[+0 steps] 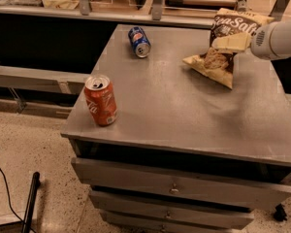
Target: Move brown chip bag near coke can
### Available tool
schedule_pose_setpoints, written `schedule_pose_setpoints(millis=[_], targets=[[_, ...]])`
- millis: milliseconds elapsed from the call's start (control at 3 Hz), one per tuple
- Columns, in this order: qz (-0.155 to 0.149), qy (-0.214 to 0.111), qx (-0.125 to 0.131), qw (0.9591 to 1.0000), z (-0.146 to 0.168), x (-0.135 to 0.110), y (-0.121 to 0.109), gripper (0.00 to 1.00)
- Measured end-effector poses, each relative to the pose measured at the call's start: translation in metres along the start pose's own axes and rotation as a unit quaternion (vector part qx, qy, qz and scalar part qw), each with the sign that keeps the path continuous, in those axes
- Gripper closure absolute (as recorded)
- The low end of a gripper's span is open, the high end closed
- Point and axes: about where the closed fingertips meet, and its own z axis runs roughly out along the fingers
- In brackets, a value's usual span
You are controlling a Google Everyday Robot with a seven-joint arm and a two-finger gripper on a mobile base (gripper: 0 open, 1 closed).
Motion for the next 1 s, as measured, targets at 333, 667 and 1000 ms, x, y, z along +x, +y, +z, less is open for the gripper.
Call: schedule_pose_setpoints(millis=[333,667,1000], targets=[[0.005,0.002,-0.010,0.9999,0.0054,0.0022,-0.0023,0.16],[-0.006,0.006,-0.017,0.9998,0.0118,0.0033,-0.0019,0.40],[-0.016,0.011,-0.015,0.9997,0.0115,0.0008,-0.0022,0.64]])
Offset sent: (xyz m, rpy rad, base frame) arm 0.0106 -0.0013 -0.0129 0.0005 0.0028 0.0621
